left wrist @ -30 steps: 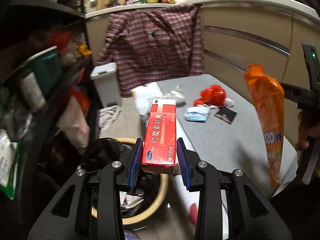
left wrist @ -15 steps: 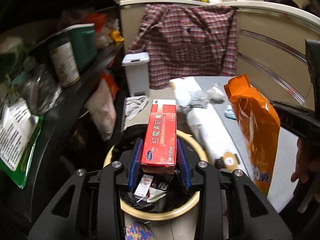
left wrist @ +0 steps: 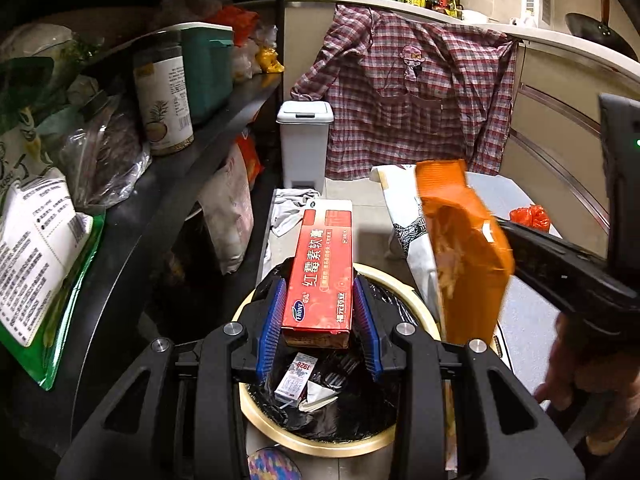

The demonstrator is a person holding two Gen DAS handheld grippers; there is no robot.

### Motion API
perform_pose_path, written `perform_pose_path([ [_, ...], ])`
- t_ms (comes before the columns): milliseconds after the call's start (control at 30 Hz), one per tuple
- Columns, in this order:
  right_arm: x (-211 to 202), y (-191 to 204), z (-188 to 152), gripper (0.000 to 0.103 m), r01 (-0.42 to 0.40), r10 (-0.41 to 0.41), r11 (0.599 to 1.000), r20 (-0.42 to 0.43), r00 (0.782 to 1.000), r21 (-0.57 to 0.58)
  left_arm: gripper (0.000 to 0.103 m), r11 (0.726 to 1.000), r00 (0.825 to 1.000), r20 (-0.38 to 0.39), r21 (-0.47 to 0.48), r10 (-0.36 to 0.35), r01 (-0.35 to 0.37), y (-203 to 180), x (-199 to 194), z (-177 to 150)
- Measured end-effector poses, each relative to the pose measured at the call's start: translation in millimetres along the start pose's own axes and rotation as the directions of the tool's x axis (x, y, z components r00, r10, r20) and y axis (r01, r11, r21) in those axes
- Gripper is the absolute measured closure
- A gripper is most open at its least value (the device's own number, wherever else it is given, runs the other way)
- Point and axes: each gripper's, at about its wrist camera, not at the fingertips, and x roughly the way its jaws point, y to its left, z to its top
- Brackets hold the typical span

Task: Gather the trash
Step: 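Carry the red box and the orange bag over the bin with both tools, then open both tools to drop the box and bag into the bin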

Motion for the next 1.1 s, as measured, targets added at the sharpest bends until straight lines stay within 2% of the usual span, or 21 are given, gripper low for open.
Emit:
perform_pose_path([
  [467,32,-4,-1,0.099,-0.008,0.008,1.000,-0.019,1.000,0.018,0.068,1.000,0.999,-0.024,0.016,0.021,-0.021,0,18,2],
  [633,35,-3,-3,0.098,-0.041,0.041,0.999,-0.017,0.999,0.023,0.068,0.999,0.999,-0.032,0.026,0.028,-0.027,-3,22,1],
  [667,35,-3,-3,0.098,-0.045,0.046,0.999,-0.015,0.999,0.020,0.064,0.999,0.999,-0.031,0.025,0.037,-0.036,-3,22,2],
  [700,33,-2,-3,0.095,-0.044,0.044,0.999,-0.016,0.999,0.013,0.056,0.998,0.998,-0.026,0.020,0.052,-0.052,-2,22,2],
  [733,32,-1,-4,0.080,-0.041,0.041,0.999,-0.016,0.999,0.006,0.033,0.997,0.997,-0.021,0.012,0.074,-0.073,0,22,2],
  [767,30,-1,-4,0.069,-0.035,0.035,0.999,-0.012,0.999,0.001,0.021,0.996,0.996,-0.012,0.004,0.093,-0.093,2,21,2],
  [800,27,-1,-6,0.052,-0.033,0.033,0.999,-0.001,0.999,-0.002,0.019,0.993,0.993,0.004,-0.011,0.119,-0.119,5,19,2],
  [833,25,0,-7,0.047,-0.028,0.028,1.000,0.006,1.000,-0.010,0.017,0.992,0.992,0.005,-0.018,0.125,-0.125,6,19,2],
  [933,18,3,-11,0.044,-0.006,0.006,0.998,0.013,1.000,-0.056,0.015,0.990,0.991,-0.015,-0.041,0.136,-0.137,12,21,3],
  [1100,12,-4,-14,0.039,-0.001,0.001,0.998,0.005,1.000,-0.060,0.013,0.987,0.988,-0.012,-0.044,0.151,-0.152,12,19,4],
])
